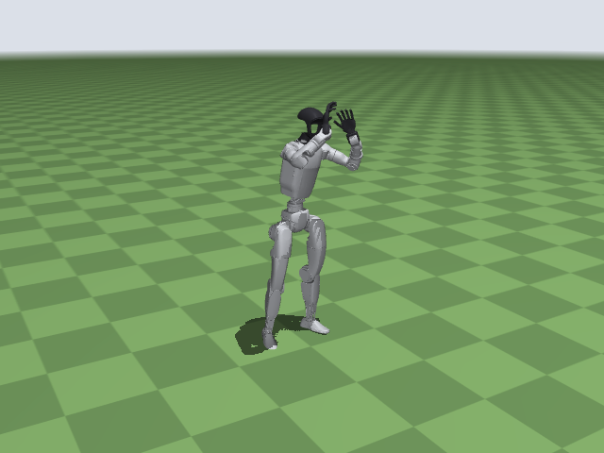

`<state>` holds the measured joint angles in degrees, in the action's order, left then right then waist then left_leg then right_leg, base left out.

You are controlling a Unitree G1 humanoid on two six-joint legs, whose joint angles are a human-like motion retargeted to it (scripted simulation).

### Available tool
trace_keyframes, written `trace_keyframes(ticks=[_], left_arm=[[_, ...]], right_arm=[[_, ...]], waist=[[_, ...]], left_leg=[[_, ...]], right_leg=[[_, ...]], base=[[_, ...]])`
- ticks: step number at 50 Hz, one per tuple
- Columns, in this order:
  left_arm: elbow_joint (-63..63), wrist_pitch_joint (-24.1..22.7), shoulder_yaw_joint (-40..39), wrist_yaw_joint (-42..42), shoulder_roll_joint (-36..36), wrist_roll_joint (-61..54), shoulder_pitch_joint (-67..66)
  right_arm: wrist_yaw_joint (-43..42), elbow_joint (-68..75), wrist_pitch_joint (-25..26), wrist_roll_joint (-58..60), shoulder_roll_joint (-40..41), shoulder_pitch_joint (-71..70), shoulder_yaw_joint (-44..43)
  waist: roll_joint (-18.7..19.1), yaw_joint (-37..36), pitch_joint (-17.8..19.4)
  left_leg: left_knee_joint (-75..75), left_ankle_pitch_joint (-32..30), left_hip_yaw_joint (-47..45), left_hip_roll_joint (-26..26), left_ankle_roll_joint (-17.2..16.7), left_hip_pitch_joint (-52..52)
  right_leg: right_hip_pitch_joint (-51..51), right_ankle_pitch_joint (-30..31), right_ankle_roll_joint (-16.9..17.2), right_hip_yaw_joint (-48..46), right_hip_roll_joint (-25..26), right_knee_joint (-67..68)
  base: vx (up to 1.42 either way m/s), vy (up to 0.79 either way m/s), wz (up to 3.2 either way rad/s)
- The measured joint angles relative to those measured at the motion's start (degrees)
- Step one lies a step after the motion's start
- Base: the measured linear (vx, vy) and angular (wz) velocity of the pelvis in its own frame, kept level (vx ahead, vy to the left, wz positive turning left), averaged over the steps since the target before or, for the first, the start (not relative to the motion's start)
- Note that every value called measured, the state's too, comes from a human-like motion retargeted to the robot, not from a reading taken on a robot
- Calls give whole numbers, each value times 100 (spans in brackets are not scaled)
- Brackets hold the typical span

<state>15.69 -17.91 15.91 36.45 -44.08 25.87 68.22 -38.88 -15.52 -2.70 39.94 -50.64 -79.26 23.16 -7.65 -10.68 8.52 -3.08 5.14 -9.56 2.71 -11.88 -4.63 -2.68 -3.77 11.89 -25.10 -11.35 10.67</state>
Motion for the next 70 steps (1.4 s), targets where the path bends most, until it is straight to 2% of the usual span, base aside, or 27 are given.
trace_keyframes(ticks=[3, 5, 8, 11, 15, 18, 22, 25, 26, 27, 28, 29, 31, 34, 37, 40, 42, 45, 50, 53, 55, 57, 60, 63, 65, 68, 70], left_arm=[[542, -122, -85, -155, -155, 26, -430], [355, 112, 251, -64, -557, 148, 205], [-1451, 589, 1685, 590, -770, 283, 2406], [-3919, 797, 2985, 911, -316, -385, 4322], [-6340, 790, 3707, 684, 410, -1407, 5465], [-5796, 718, 3445, 724, 366, -1222, 5126], [-2543, 692, 1941, 404, -377, -62, 2960], [-208, 372, 519, -277, -774, 335, 1035], [704, -516, 463, -1453, -121, -3034, 452], [1203, -836, 353, -1887, 39, -4199, 132], [878, -19, 134, -836, -787, -954, 340], [684, 335, 163, -415, -1113, 210, 568], [-17, 607, 766, -128, -1106, 513, 1490], [-2223, 970, 2229, 262, -689, 561, 3457], [-4746, 1148, 3616, 334, -5, -106, 5036], [-6303, 1019, 4360, 89, 421, -900, 5665], [-6115, 968, 4309, 88, 338, -1005, 5632], [-4271, 1006, 3555, 129, -298, -456, 5043], [108, 623, 1254, -602, -1884, 228, 2049], [1096, 465, 1195, -669, -2216, 170, 1436], [1075, 511, 1591, -749, -2249, 228, 1737], [-92, 667, 2592, -529, -1762, 434, 2925], [-2976, 1048, 3942, 166, -772, 304, 4642], [-6200, 1359, 4764, 288, 267, -451, 5659], [-7451, 1339, 5356, 18, 681, -845, 5989], [-6685, 1303, 5399, 218, 450, -591, 5907], [-5026, 1345, 4631, 441, -49, -228, 5385]], right_arm=[[68, -422, -139, 15, 9, 319, -179], [-52, -84, 225, 216, -144, -341, 261], [-517, 1976, 990, 324, 171, -2569, 2017], [-718, 4331, 1171, -559, 806, -4107, 3334], [-594, 6378, 1038, -1588, 1489, -4732, 3715], [-590, 5895, 961, -1524, 1339, -4443, 3362], [-429, 2816, 1013, -271, 323, -2852, 2257], [294, 445, 484, 311, -508, -1245, 930], [359, 24, 485, 372, -512, -853, 721], [395, -326, 429, 356, -579, -567, 531], [374, -538, 260, 186, -775, -492, 381], [335, -517, 288, 197, -882, -555, 378], [164, 147, 619, 436, -972, -1221, 830], [-248, 2207, 994, 259, -612, -2861, 2234], [-298, 4376, 1043, -681, -72, -4260, 3794], [-126, 5489, 909, -1189, 148, -4865, 4874], [-173, 5123, 896, -1229, -127, -4901, 5085], [-398, 3465, 1021, -785, -1008, -4467, 4480], [449, 140, 585, 168, -2192, -1517, 1290], [684, -568, 405, 96, -2128, -786, 709], [669, -565, 526, 274, -2020, -1014, 940], [432, 327, 811, 422, -1645, -2277, 2062], [64, 2397, 1036, -123, -798, -4282, 3989], [175, 4063, 847, -1094, -162, -5432, 5529], [402, 4374, 573, -1419, -136, -5513, 5705], [222, 3562, 475, -1275, -739, -5419, 5705], [-32, 2495, 626, -991, -1381, -5365, 5705]], waist=[[15, -6, -53], [16, 41, -216], [51, 223, -463], [93, 245, -601], [91, 213, -601], [88, 200, -518], [122, 225, -397], [192, 180, -134], [194, 155, -96], [215, 173, -85], [270, 274, -128], [303, 346, -202], [336, 436, -362], [395, 612, -657], [466, 706, -747], [524, 820, -750], [560, 905, -694], [632, 988, -475], [807, 1232, -129], [840, 1420, -108], [854, 1540, -225], [885, 1622, -346], [1017, 1690, -498], [1129, 1714, -597], [1030, 1875, -660], [976, 1987, -660], [1075, 1943, -578]], left_leg=[[-7, -8, -7, 15, -32, 44], [-45, -54, -10, 28, -63, 113], [-94, -142, 11, 47, -147, 209], [-158, -220, 46, 59, -191, 249], [-177, -240, 96, 54, -173, 219], [-135, -198, 121, 39, -124, 178], [-56, -102, 126, 16, -45, 99], [-44, -55, 98, 8, 10, 48], [-74, -60, 65, 5, 2, 21], [-90, -62, 42, 5, -5, 12], [-76, -57, 38, 13, -9, 37], [-77, -59, 22, 18, -15, 45], [-103, -80, -30, 22, -34, 59], [-100, -98, -125, 31, -91, 86], [-101, -112, -241, 33, -113, 63], [-79, -101, -367, 32, -115, 15], [-61, -77, -463, 33, -105, -28], [-42, -19, -649, 36, -69, -134], [-19, 105, -1065, 44, -9, -309], [-20, 135, -1302, 38, 6, -346], [-20, 141, -1437, 34, -10, -361], [-22, 126, -1535, 35, -46, -359], [-29, 73, -1635, 111, -131, -343], [-27, 26, -1650, 171, -172, -309], [-11, 5, -1630, 200, -192, -270], [19, 6, -1590, 199, -202, -227], [30, 31, -1576, 169, -184, -238]], right_leg=[[7, 31, -3, -12, 34, -92], [67, 68, 26, -33, 56, -139], [128, 135, 128, -94, 88, -212], [128, 179, 204, -170, 119, -293], [56, 164, 206, -226, 125, -334], [0, 127, 150, -222, 104, -303], [-58, 60, 60, -167, 58, -199], [-50, 8, -14, -117, 32, -106], [-33, -4, -15, -91, 27, -85], [-12, -11, -15, -72, 24, -64], [18, -8, -15, -66, 24, -41], [38, 1, -9, -55, 26, -33], [97, 18, 26, -22, 25, -14], [163, 62, 134, 43, 35, -29], [170, 103, 225, 122, 52, -92], [163, 123, 269, 237, 64, -135], [173, 120, 262, 345, 70, -129], [213, 83, 222, 570, 79, -54], [353, 28, 164, 1057, 134, 73], [439, 73, 204, 1296, 177, 26], [477, 117, 250, 1422, 201, -24], [517, 162, 303, 1507, 223, -58], [543, 238, 311, 1545, 327, -141], [550, 274, 311, 1511, 397, -202], [548, 288, 311, 1469, 424, -243], [529, 291, 311, 1433, 415, -290], [497, 274, 311, 1444, 381, -307]], base=[[0, 0, 0], [0, 0, 0], [0, 0, 0], [0, 0, 0], [0, 0, 0], [0, 0, 0], [0, 0, 0], [0, 0, 0], [0, 1, -20], [0, 0, 0], [0, 0, 0], [0, 0, 0], [1, 0, -9], [1, -1, -23], [0, -1, -30], [0, -1, -37], [0, -1, -46], [0, -1, -62], [1, -2, -81], [1, -2, -74], [2, -1, -58], [1, -2, -43], [0, -6, -26], [0, -6, -4], [0, -3, 3], [0, 0, 0], [0, 0, 0]])
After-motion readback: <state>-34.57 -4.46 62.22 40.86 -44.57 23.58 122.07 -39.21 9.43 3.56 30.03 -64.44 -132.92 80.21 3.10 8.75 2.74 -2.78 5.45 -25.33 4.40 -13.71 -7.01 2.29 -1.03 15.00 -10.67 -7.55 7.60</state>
